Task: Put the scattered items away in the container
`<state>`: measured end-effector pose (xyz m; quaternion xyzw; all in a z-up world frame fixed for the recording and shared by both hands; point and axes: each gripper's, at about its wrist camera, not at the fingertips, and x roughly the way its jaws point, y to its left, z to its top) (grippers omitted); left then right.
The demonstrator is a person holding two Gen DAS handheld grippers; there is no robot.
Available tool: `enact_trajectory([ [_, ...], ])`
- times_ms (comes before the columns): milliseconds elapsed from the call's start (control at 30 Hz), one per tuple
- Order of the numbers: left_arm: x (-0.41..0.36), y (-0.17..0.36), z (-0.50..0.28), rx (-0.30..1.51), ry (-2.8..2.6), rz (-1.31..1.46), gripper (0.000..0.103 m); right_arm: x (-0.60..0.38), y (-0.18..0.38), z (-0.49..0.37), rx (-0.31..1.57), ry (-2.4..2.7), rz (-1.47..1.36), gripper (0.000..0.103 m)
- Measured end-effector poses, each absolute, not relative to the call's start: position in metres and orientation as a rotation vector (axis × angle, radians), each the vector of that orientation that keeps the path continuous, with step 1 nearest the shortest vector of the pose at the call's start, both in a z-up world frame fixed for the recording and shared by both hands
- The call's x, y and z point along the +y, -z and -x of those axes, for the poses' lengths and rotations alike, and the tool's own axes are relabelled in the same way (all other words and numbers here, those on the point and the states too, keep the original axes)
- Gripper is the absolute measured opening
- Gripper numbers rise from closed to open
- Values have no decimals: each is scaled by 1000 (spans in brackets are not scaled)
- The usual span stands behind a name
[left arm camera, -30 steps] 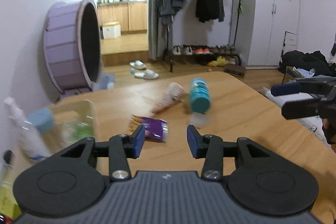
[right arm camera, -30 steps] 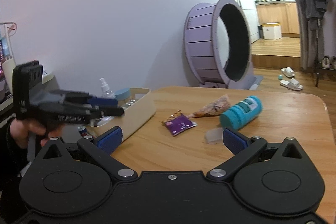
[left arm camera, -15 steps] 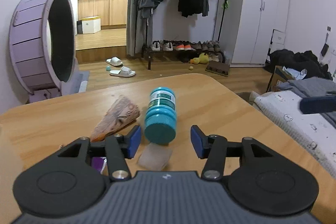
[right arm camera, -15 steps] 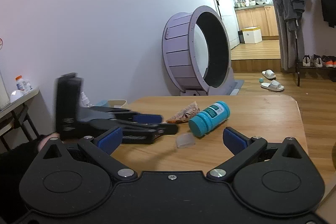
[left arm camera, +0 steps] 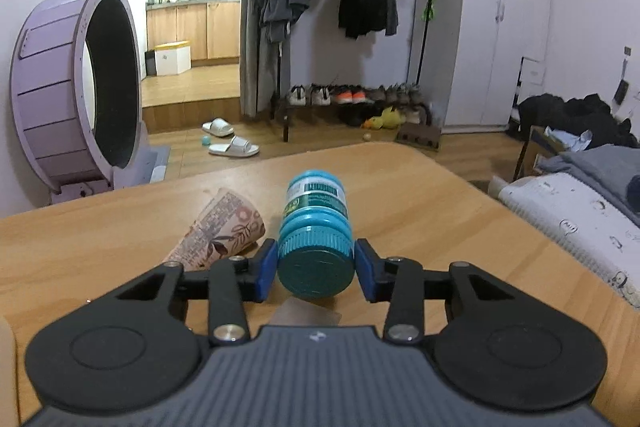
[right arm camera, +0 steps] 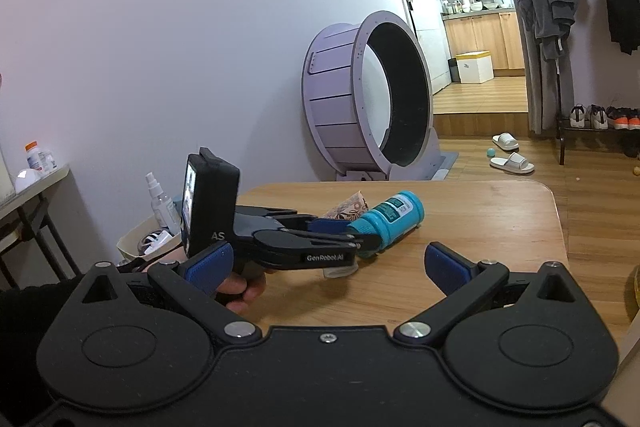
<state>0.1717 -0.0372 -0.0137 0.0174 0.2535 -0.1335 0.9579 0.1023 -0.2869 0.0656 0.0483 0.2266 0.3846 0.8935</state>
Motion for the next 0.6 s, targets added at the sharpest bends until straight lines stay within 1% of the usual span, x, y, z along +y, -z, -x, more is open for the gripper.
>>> enact_trajectory([
  [233, -25, -25, -134, 443, 292, -49, 40, -289, -67, -102, 459, -811, -104, 103],
  [333, -21, -38, -115, 446, 294, -70, 40, -288, -67, -102, 458, -815, -106, 103],
  [600, -21, -47, -104, 490, 296, -94, 40, -282, -70, -97, 450, -841, -100, 103],
])
